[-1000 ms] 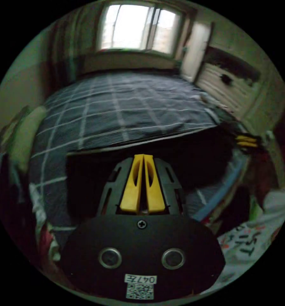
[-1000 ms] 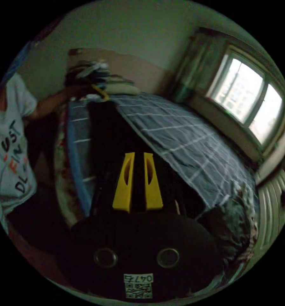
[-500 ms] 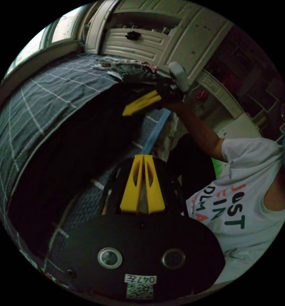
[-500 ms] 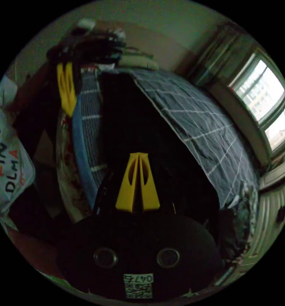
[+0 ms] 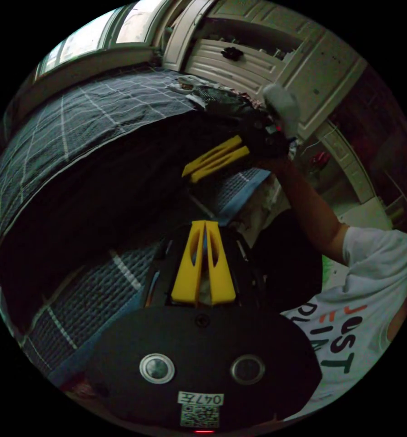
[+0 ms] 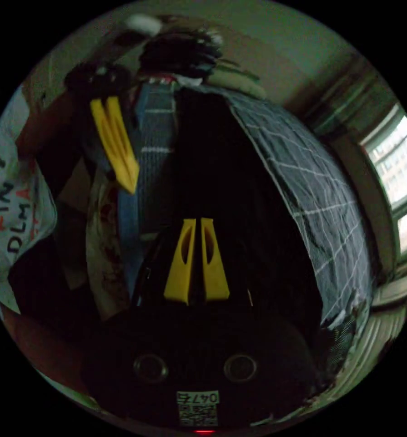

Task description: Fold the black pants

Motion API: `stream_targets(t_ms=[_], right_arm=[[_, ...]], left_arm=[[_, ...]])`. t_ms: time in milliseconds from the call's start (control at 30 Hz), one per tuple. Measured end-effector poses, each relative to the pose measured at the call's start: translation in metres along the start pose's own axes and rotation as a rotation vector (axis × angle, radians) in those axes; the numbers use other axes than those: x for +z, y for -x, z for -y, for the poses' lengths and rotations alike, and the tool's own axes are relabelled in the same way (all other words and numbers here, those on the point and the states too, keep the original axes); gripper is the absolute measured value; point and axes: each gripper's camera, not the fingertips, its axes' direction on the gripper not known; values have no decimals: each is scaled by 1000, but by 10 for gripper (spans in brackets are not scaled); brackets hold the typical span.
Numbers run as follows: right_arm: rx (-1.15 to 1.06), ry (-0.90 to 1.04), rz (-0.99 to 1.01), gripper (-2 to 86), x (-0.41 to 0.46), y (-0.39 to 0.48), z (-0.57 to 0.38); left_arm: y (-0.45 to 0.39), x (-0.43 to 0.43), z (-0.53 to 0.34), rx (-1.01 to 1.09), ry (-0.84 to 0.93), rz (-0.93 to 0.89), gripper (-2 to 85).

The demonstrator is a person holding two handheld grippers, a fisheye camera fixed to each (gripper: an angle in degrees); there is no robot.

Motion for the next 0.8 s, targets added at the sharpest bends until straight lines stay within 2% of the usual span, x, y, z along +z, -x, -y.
stream_targets(t_ms=[67,267,400,500,800], right_arm=[[154,-94,44,2,-13,-25,-10],[382,-237,183,1,-19,-70,-40],[428,-236,215,1,-13,-86,-48],[446,-240,220,1,-11,-97,-51],[504,-321,298,5,-8,-127,-69]], left_arm=[[-9,11,3,1,0,20,-9],[-34,38,13,15,-66,147,-9],[-61,50,14,101,-176,324,-9],[-81,64,17,192,-195,418,-9],[-108,91,18,275,-272,430,-8]])
